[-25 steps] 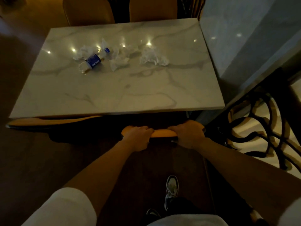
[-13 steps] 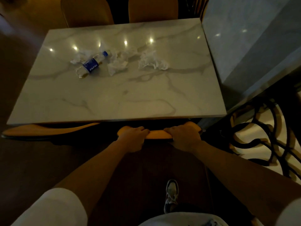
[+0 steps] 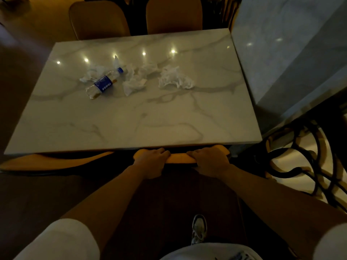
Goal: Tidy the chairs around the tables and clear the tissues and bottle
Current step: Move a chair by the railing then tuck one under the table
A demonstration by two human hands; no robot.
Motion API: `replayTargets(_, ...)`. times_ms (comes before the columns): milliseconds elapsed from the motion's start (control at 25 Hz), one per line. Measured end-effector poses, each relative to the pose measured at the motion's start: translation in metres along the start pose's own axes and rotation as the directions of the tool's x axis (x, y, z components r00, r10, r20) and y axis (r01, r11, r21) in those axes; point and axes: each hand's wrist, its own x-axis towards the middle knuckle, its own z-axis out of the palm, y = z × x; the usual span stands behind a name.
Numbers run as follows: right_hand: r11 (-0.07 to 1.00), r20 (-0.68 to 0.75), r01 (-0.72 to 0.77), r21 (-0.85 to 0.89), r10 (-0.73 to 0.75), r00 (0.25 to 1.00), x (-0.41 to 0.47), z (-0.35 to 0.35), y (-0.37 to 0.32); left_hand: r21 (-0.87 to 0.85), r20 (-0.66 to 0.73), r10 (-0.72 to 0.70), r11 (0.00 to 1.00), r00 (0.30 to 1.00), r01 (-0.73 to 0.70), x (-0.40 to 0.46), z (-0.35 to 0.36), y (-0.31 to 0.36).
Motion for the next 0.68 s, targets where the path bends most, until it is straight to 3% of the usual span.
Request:
replayTargets(440, 0.999, 0.006, 0.037, -0.038, -0.037, 0.999, 0.008, 0.002, 0.008, -0.053, 0.002, -0.015, 0.998, 1.000, 0.015, 0.006, -0.002, -0.005)
replayTargets(600, 1.000, -0.006, 0.011, 0.027, -0.010, 1.000, 0.007, 0.000, 0.005, -0.073, -0.017, -0.056, 0.996, 0.998, 0.055, 0.001, -0.001, -0.001)
replayTargets(680, 0.996, 0.069, -0.023, 0.084, 0.018, 0.997, 0.007, -0.004, 0.006, -0.086, -0.024, -0.098, 0.992, 0.995, 0.096, -0.001, -0.002, 0.004)
